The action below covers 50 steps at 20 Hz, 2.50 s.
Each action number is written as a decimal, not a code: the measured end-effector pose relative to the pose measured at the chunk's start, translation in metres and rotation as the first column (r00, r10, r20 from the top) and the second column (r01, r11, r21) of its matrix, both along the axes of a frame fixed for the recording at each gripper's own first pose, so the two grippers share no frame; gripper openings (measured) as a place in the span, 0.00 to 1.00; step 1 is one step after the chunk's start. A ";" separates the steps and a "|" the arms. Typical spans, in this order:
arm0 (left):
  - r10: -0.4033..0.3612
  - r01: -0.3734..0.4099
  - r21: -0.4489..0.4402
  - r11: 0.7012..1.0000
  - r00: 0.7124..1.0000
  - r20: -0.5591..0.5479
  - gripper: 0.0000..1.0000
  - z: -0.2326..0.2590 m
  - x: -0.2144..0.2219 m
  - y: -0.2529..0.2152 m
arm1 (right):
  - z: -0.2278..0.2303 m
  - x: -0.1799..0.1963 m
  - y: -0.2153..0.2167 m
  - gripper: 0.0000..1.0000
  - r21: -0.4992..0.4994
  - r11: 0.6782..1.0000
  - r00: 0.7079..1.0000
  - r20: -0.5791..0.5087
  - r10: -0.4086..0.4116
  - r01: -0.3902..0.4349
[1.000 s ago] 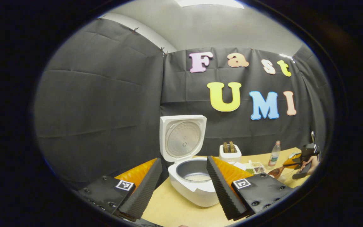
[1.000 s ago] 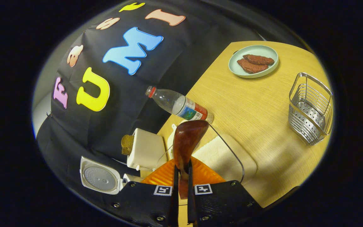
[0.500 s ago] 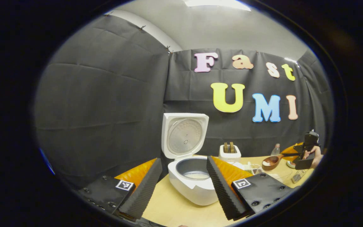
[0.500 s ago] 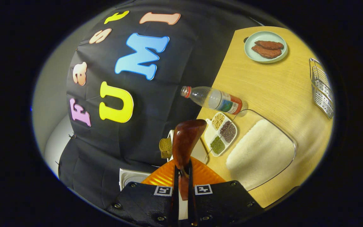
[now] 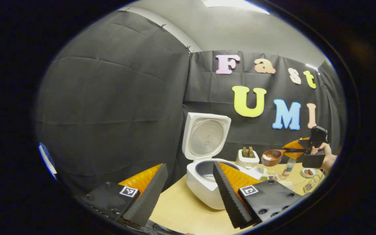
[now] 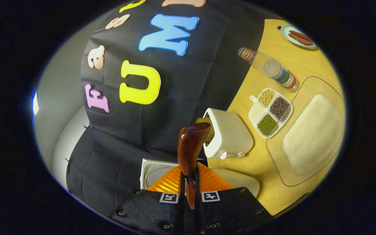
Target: Close the left gripper, press the button to open the rice cooker; take a wooden spoon from the chopstick holder with the right hand, scoop a spoonful of rice and pour it into the rice cooker, then put the wooden spoon back into the chopstick holder.
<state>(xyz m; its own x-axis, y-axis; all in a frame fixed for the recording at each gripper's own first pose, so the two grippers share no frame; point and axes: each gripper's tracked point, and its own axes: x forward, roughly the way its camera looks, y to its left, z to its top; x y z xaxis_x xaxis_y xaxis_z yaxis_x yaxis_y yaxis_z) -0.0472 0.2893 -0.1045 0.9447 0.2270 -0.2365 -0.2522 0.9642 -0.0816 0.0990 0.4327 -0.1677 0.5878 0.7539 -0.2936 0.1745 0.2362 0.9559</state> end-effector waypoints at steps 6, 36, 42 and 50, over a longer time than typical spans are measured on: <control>0.051 -0.051 -0.003 0.999 0.999 -0.010 0.97 -0.006 -0.023 0.018 | 0.013 0.003 0.069 0.11 -0.065 0.995 0.993 0.076 0.085 -0.080; 0.169 -0.168 0.016 0.986 0.984 -0.064 0.99 -0.028 -0.057 0.064 | 0.011 -0.029 0.228 0.11 -0.850 0.514 0.337 0.520 0.785 0.115; 0.151 -0.150 0.028 0.988 0.986 -0.064 0.97 -0.028 -0.054 0.057 | 0.008 -0.043 0.221 0.11 -0.870 0.456 0.211 0.489 0.846 0.188; 0.100 -0.098 0.050 0.994 0.994 -0.035 0.97 -0.008 -0.038 0.042 | 0.020 -0.023 0.201 0.11 -0.797 0.604 0.428 0.535 0.729 -0.032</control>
<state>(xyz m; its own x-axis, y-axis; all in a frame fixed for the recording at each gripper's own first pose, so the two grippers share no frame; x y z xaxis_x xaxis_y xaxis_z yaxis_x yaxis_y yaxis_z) -0.0856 0.3314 -0.1127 0.9078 0.3306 -0.2581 -0.3483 0.9371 -0.0248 0.0756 0.6342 -0.1479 0.4926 0.7882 -0.3689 -0.7963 0.5792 0.1745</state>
